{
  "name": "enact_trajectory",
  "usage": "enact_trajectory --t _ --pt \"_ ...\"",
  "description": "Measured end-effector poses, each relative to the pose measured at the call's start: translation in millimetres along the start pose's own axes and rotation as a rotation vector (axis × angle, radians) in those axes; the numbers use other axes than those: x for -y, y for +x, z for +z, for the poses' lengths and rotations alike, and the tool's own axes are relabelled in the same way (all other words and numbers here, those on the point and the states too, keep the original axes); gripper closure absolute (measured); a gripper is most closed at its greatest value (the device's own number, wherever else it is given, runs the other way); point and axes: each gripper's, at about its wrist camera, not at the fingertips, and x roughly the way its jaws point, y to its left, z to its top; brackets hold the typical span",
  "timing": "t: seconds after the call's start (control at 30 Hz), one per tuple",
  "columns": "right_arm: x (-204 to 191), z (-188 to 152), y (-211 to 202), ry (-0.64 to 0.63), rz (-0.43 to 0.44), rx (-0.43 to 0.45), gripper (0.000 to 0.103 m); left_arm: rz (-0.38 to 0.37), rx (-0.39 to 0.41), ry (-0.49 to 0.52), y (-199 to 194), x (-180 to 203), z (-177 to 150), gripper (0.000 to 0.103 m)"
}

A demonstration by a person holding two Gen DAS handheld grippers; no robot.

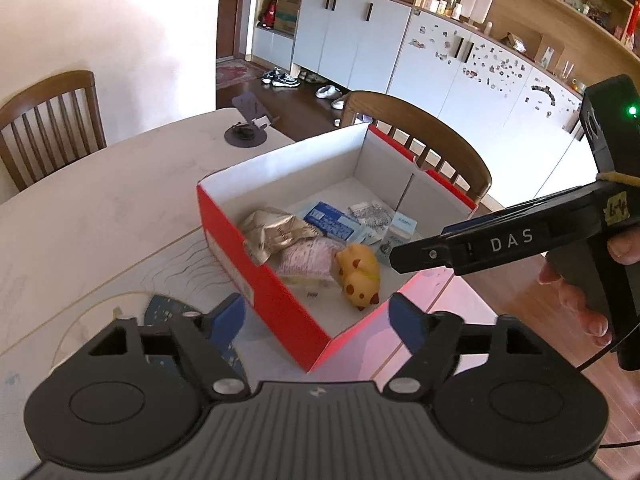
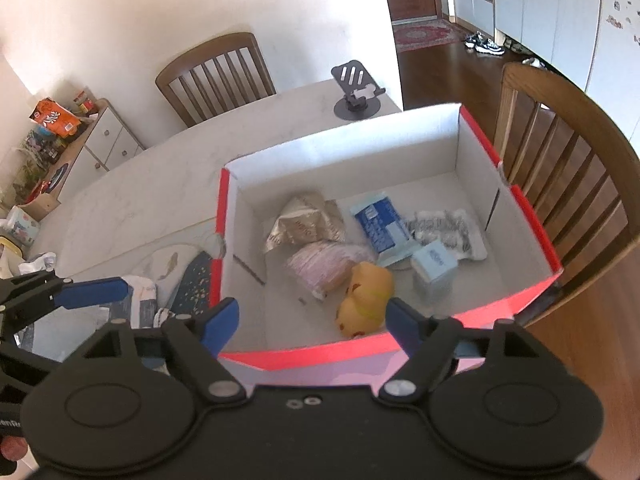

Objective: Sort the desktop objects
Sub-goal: 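Withdraw both tools from the shoebox back over the items on the mat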

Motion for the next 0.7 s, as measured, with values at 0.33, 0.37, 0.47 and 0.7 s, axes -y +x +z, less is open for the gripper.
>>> enact_trajectory --t 0.33,0.37,0.47,0.7 --pt "-34.2 -17.8 -0.1 0.018 -0.047 0.014 0.019 -0.016 0.000 -0.019 -22.5 -24.0 -26.0 0.003" --pt "-37.9 -20.0 0.6 0.025 -0.049 0.013 0.019 -0.016 0.002 -0.022 -25.1 -27.0 -28.9 0.002" --pt "-53.0 -26.4 3.4 0.016 -0.045 0.007 0.015 -0.009 0.005 -0.026 -32.5 -36.3 -36.8 0.002" --pt "-85.2 -37.8 13.6 0.013 -0.042 -0.011 0.014 0.011 -0.013 -0.046 -47.0 -64.2 -59.9 0.001"
